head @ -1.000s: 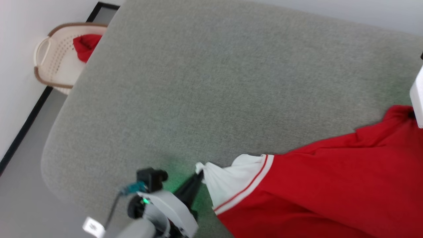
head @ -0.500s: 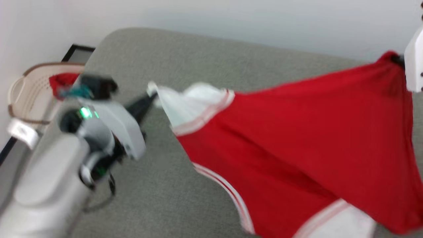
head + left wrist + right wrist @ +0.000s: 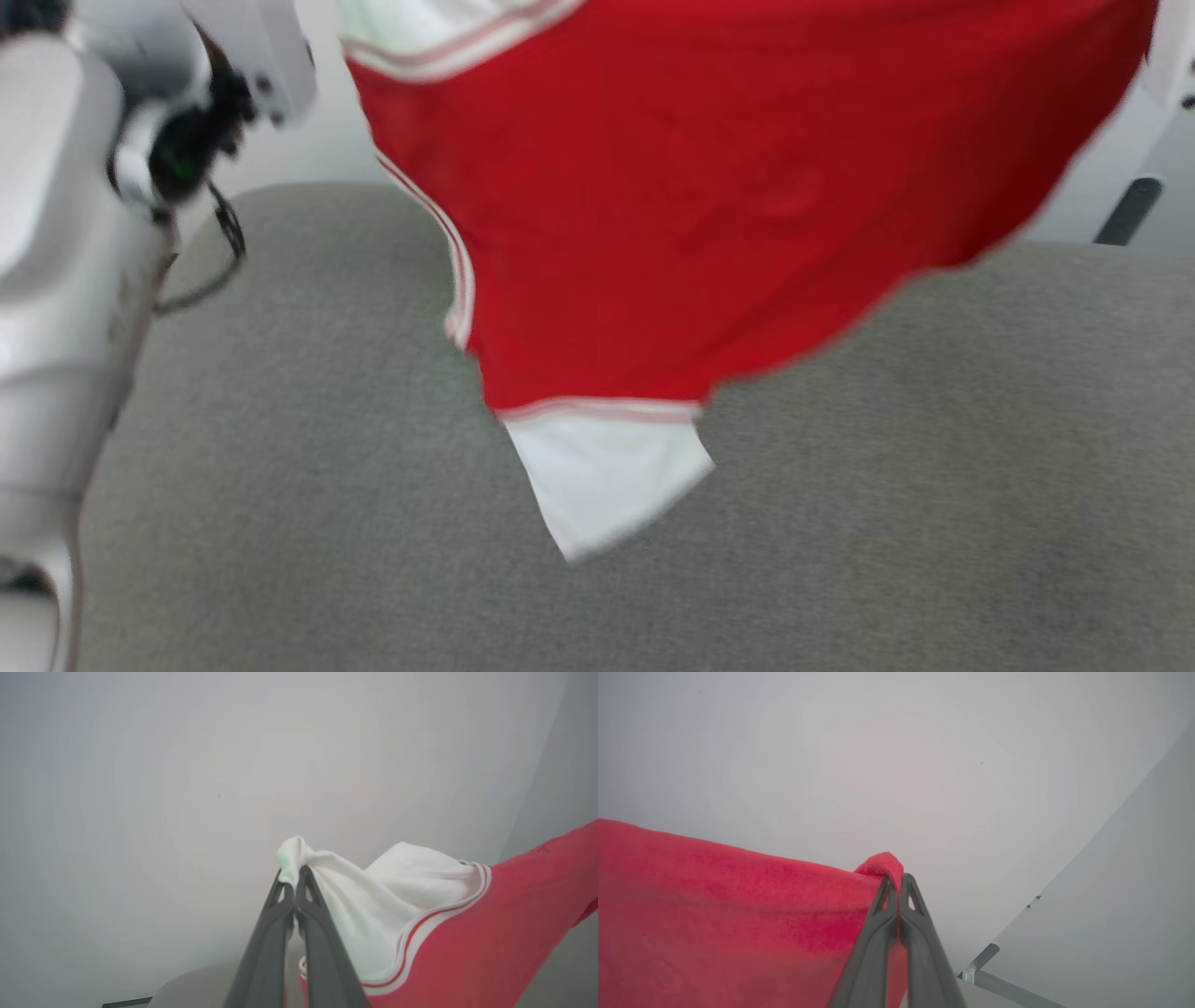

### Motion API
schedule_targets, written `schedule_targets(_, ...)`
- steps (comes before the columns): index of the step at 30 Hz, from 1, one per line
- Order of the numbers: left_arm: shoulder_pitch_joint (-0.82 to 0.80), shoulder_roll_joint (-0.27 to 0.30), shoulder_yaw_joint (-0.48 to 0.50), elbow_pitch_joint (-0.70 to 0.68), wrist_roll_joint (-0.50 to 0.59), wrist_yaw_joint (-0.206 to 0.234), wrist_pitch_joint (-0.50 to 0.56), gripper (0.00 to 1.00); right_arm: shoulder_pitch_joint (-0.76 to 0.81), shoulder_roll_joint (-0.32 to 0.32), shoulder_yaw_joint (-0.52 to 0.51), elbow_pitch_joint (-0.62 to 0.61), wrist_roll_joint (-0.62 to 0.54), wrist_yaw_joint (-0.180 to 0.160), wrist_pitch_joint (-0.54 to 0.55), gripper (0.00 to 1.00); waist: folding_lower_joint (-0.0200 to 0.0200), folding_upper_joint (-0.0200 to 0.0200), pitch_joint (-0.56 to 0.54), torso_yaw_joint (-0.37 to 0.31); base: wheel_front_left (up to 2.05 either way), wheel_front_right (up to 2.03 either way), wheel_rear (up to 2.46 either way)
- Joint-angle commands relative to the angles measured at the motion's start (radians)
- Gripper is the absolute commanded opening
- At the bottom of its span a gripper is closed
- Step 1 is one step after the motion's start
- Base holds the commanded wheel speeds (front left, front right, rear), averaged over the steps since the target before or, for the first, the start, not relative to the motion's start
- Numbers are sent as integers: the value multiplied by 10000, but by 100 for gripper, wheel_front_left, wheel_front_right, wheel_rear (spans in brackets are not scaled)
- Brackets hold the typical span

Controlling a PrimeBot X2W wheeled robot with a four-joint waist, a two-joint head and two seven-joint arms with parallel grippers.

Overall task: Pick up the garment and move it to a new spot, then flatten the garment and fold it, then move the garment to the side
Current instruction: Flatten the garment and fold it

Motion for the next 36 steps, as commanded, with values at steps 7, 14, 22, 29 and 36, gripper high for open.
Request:
schedule_targets(7,-2244,-456,63,2063,600,-168,-1007,0,-1168,954,-450,1091,-934,-14,-1681,0,0,0,-413,-891,0,0,0)
schedule_targets(14,-3730,-799,74,3653,865,-274,-1842,0,-1987,1534,-564,1962,-1354,-14,-2493,0,0,0,-446,-1258,0,0,0)
schedule_targets(22,-4681,-1155,58,4769,748,-489,-2024,0,-2598,1968,-359,2535,-1163,-14,-2432,0,0,0,221,-1560,0,0,0)
schedule_targets(29,-5914,-1160,83,4932,1049,-344,-2983,0,-3829,2052,-421,2706,-1805,-14,-3042,0,0,0,2395,-1902,0,0,0)
schedule_targets(36,-7536,-1329,329,5040,1310,189,-4879,0,-5312,2328,-1441,3119,-4049,-13,-5925,0,0,0,4740,-2205,0,0,0)
